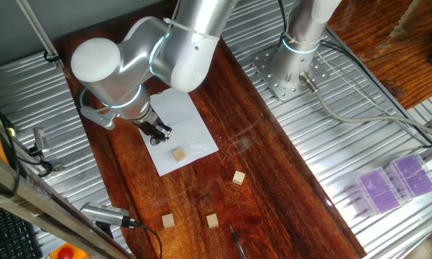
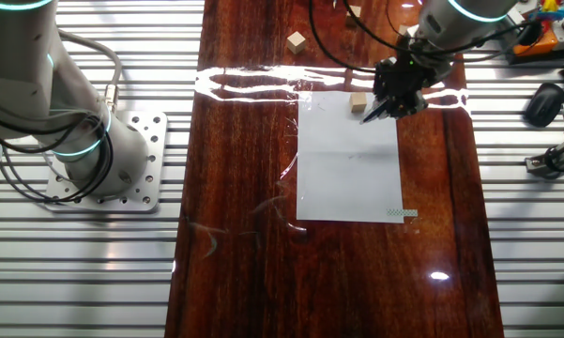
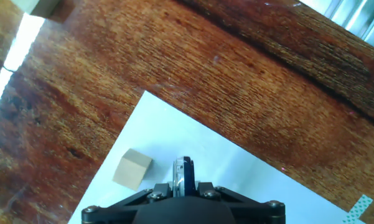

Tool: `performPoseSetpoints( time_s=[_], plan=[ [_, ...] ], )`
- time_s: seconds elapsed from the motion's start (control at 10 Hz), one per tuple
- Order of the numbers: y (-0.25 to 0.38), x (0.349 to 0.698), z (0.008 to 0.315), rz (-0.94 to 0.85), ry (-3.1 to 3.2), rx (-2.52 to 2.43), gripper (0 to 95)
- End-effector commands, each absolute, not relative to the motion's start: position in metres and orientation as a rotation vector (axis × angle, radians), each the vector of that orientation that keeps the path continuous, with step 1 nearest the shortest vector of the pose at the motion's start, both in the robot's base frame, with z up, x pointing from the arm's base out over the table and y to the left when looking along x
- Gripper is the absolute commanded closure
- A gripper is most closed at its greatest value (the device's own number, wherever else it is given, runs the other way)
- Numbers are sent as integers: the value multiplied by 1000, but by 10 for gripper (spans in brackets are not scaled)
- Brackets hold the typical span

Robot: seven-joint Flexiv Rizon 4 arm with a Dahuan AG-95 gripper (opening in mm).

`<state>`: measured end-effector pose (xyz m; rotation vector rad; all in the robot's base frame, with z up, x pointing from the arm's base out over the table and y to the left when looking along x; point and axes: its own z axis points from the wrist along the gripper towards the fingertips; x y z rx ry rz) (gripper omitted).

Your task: Use the correction tape on paper

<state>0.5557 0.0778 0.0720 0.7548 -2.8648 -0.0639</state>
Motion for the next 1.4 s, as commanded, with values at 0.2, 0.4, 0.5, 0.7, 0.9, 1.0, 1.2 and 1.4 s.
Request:
performPoseSetpoints(
  time_s=[0.2, 0.4, 0.5, 0.7, 0.9, 1.0, 1.2, 1.4],
  plan=[
    [78, 557, 72, -60, -2885, 734, 950],
    [78, 557, 72, -64, -2880, 773, 950],
    [78, 557, 72, -64, -2879, 779, 950],
    [61, 551, 72, -65, -2871, 823, 950],
    [41, 545, 63, -62, -2875, 869, 950],
    [37, 543, 60, -61, -2877, 877, 950],
    [36, 540, 55, -57, -2892, 863, 950],
    [36, 540, 55, -59, -2917, 817, 950]
  ],
)
